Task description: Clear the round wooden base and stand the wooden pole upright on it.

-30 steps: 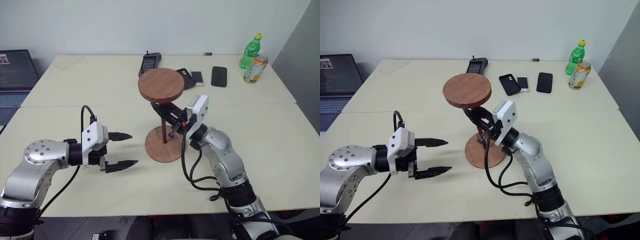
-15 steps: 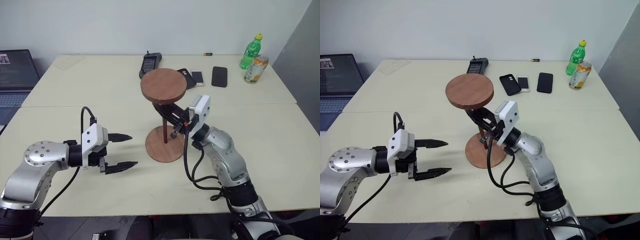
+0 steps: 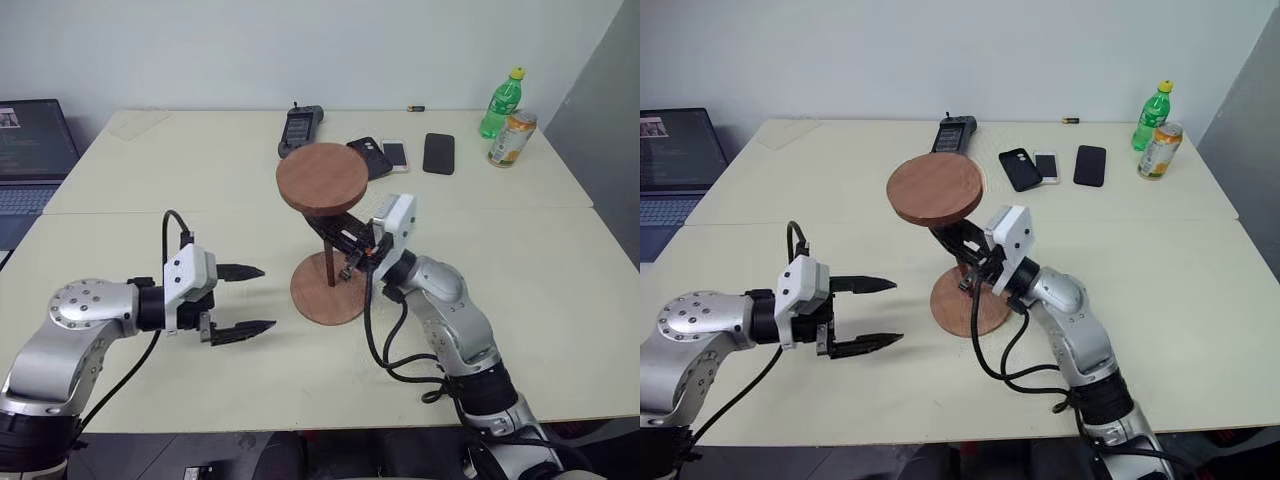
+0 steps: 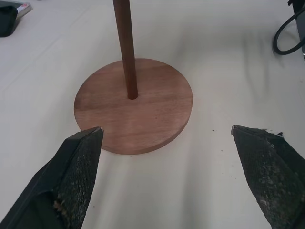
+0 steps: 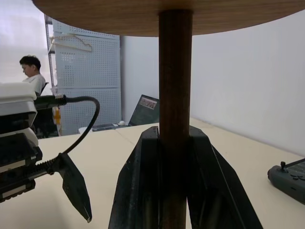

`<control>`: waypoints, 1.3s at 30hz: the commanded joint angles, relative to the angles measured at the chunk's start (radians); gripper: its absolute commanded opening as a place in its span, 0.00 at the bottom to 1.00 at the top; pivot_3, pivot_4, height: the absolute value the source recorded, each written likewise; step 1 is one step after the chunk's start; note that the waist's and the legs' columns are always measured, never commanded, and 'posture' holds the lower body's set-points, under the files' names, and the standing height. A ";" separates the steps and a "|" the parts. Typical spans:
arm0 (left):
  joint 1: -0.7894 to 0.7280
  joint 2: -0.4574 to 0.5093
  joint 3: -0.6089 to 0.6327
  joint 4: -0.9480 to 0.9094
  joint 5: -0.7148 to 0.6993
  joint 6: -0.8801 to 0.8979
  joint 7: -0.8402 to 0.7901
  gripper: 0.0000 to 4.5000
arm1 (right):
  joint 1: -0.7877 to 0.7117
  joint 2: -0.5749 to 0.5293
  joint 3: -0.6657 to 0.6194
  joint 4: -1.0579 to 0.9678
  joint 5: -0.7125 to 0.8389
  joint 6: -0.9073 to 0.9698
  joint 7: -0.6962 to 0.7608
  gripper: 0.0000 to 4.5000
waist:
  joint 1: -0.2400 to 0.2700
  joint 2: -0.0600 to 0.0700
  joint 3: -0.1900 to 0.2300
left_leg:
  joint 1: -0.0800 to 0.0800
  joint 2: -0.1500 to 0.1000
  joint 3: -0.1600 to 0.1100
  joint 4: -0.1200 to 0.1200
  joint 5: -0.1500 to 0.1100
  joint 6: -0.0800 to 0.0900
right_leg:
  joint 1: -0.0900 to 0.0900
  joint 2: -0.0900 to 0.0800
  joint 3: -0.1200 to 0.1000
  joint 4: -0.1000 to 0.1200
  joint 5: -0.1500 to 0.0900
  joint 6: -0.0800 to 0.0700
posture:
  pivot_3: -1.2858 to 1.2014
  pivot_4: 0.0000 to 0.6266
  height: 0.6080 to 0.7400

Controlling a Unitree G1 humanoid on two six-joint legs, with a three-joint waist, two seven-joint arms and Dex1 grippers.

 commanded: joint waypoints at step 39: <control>-0.019 0.003 -0.016 -0.020 0.003 -0.025 0.015 1.00 | 0.025 -0.035 -0.007 0.039 -0.025 0.136 -0.032 0.61 | 0.004 0.001 -0.003 | 0.015 0.001 -0.001 -0.013 0.000 0.000 | 0.017 0.001 -0.001 -0.015 -0.001 -0.001 | 0.52 0.24 1.00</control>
